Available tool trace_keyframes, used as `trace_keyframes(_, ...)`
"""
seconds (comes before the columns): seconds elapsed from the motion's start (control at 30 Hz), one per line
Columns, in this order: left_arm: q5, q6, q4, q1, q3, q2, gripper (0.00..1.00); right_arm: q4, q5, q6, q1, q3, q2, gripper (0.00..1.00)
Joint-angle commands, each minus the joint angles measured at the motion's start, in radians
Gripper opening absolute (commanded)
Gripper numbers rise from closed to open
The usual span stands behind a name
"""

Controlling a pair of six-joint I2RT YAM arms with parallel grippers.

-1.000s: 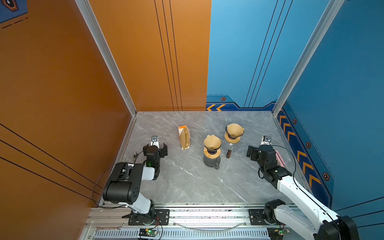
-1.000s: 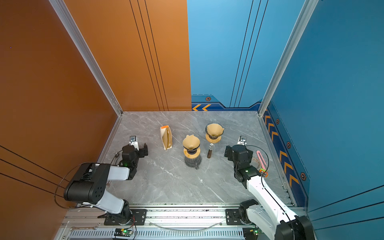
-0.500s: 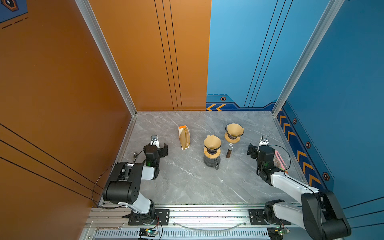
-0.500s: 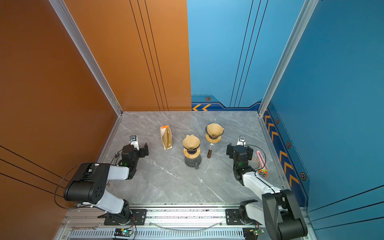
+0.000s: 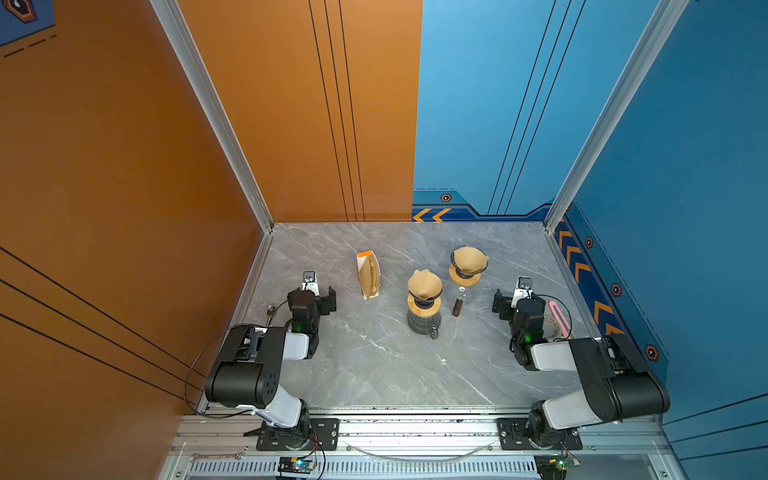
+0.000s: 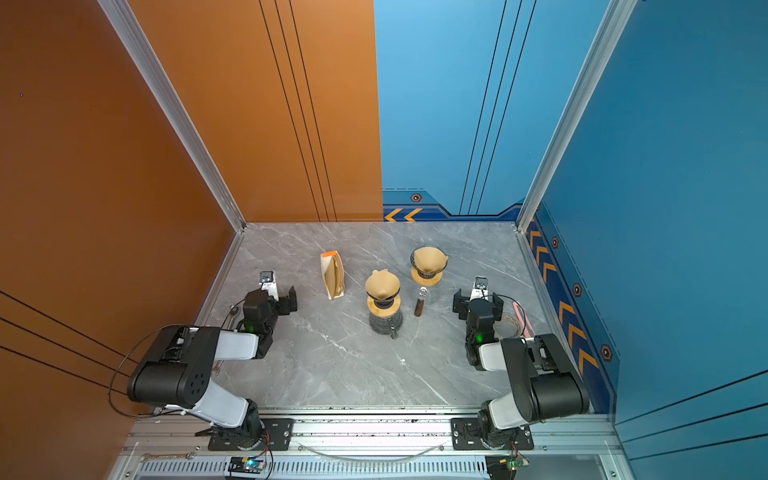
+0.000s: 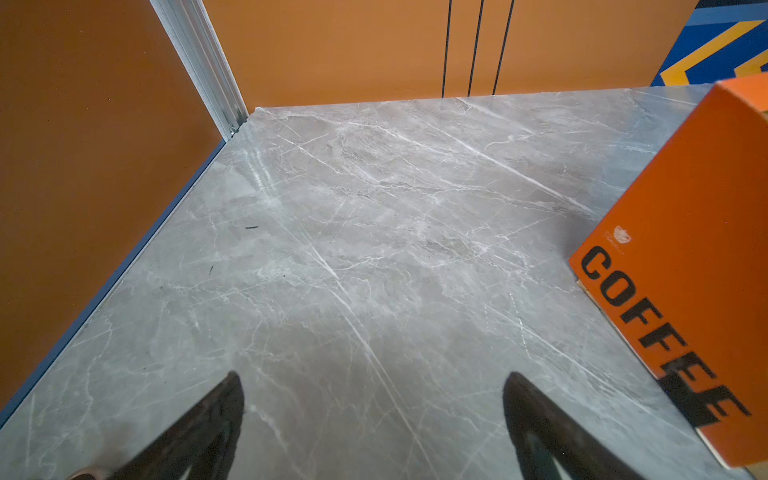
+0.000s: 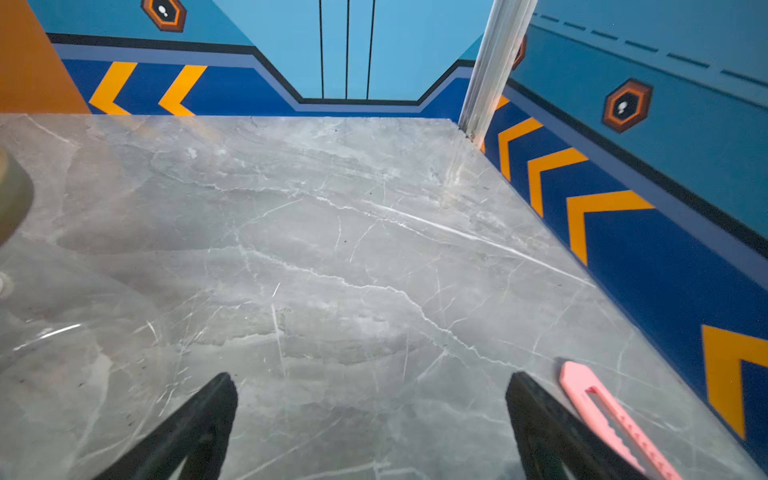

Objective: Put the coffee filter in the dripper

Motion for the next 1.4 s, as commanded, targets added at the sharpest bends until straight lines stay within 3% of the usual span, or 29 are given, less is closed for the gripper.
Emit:
trace_keyframes(0.0,0.021,-0.005,-0.006,0.004,0.014,-0.001,0.98,0.123,-0.093,0.008,-0.037,0.002,0.045,1.0)
trace_keyframes(0.2,0.022,-0.005,-0.007,0.005,0.015,0.0,0.98,-0.124,-0.12,0.045,-0.076,0.11,0.021,1.0)
trace_keyframes(0.4,0.021,-0.005,-0.007,0.005,0.013,-0.001,0.98,-0.105,-0.161,0.035,-0.079,0.107,0.03,1.0)
trace_keyframes(0.53,0.02,-0.005,-0.007,0.005,0.014,-0.002,0.98,-0.091,-0.313,0.026,-0.115,0.102,0.033,1.0)
trace_keyframes(1.37,0.019,-0.003,-0.007,0.003,0.014,0.0,0.98,-0.092,-0.315,0.026,-0.116,0.102,0.032,1.0)
